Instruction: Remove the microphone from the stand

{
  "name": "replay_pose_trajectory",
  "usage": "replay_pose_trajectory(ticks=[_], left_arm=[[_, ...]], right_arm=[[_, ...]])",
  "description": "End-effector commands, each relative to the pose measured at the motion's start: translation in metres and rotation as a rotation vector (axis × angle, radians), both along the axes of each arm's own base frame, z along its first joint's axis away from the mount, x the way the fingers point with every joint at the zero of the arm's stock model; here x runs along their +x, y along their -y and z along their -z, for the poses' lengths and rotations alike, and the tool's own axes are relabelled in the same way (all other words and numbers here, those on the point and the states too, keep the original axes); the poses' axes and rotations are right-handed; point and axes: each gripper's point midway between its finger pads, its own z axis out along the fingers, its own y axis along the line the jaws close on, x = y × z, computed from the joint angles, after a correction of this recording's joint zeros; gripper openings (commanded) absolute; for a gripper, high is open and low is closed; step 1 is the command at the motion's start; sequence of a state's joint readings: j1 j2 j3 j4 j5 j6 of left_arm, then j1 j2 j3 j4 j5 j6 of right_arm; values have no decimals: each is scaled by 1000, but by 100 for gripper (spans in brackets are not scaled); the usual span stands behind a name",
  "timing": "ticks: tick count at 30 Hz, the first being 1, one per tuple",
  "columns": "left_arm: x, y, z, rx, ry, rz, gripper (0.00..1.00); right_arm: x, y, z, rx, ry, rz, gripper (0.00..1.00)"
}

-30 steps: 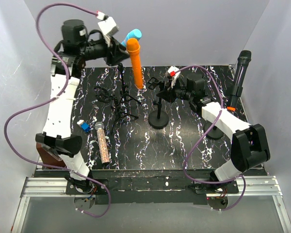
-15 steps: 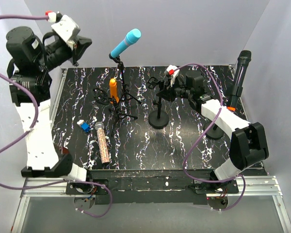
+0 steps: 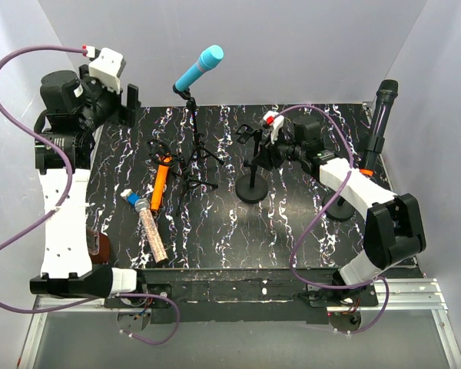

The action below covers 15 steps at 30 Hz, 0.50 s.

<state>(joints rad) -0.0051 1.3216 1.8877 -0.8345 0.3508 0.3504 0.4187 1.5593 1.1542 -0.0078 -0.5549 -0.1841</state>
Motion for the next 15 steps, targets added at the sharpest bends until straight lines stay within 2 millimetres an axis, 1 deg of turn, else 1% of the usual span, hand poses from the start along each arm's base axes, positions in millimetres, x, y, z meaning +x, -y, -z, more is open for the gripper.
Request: replay_pose_trajectory(ticks=[1,2,3,4,5,6,8,10,13,14,15], left_arm=[[24,-69,15,-79,-23,-394,73],[28,-73,21,-95,-33,-422,74],[33,-74,29,-114,-50,-430,74],[39,-75,39,-136,-75,-442,75],[44,-76,50,-158,-105,-456,75],[49,-79,63,-179,-140,-471,75],[60,-75,91,-220,-211,-473,75],[70,-71,121,-217,-293,-453,76],[82,-75,180,-195,-455,-484,80],[85,-76,207,-185,-532,-489,80],[83,-76,221,-178,-578,-483,80]], right_arm=[[-5,10,1,-27,-11,26,53],[-5,10,-1,-26,-10,30,57],[-6,11,-3,-25,-9,34,64],[-6,12,-5,-21,-11,44,70],[-8,12,-7,-16,-20,42,74],[-10,11,-9,-12,-23,34,80],[-15,11,-13,-3,-20,20,83],[-16,11,-16,2,-23,22,85],[-16,13,-23,1,-10,41,86],[-16,15,-26,3,0,48,86],[-17,16,-28,2,6,52,87]])
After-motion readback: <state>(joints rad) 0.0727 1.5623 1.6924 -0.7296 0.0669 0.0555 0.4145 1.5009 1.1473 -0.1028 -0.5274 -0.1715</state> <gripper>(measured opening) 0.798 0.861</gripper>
